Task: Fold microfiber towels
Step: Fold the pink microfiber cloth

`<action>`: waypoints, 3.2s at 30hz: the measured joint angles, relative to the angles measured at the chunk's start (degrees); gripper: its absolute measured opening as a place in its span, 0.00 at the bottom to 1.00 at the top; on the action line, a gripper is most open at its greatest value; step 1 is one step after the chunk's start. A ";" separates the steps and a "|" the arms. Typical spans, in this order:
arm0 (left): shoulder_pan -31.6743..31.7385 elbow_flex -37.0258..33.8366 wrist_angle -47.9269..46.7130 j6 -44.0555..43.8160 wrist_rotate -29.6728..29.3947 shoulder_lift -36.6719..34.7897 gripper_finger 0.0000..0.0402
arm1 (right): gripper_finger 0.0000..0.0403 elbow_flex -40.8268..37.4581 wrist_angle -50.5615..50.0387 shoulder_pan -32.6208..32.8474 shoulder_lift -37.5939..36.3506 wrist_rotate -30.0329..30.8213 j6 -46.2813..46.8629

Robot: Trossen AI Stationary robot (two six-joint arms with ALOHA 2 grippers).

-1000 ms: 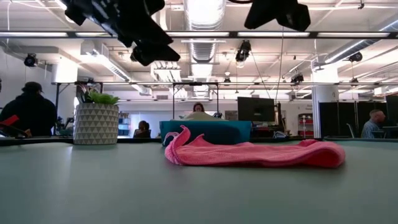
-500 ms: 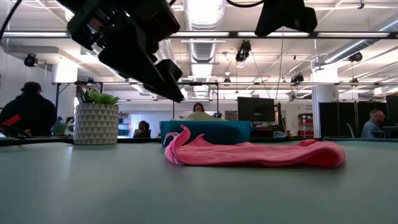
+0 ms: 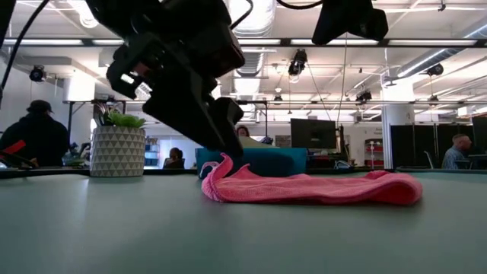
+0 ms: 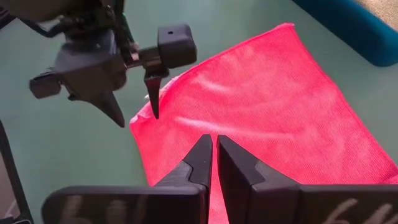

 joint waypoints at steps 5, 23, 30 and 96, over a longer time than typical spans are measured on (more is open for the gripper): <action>0.08 -0.39 -0.44 -0.07 0.00 1.45 0.55 | 0.04 -0.08 -0.03 0.00 0.00 -0.02 -0.23; 0.19 -0.74 -0.65 -0.04 -0.22 3.81 0.41 | 0.04 -0.11 -0.01 0.00 0.00 -0.20 -1.10; 0.19 -0.74 -0.75 -0.17 -0.26 3.76 0.18 | 0.04 -0.13 -0.11 0.00 0.00 -0.20 -1.09; 0.21 4.81 -10.09 -14.14 -19.45 -17.48 0.00 | 0.39 -0.59 19.85 6.51 17.31 7.65 -7.40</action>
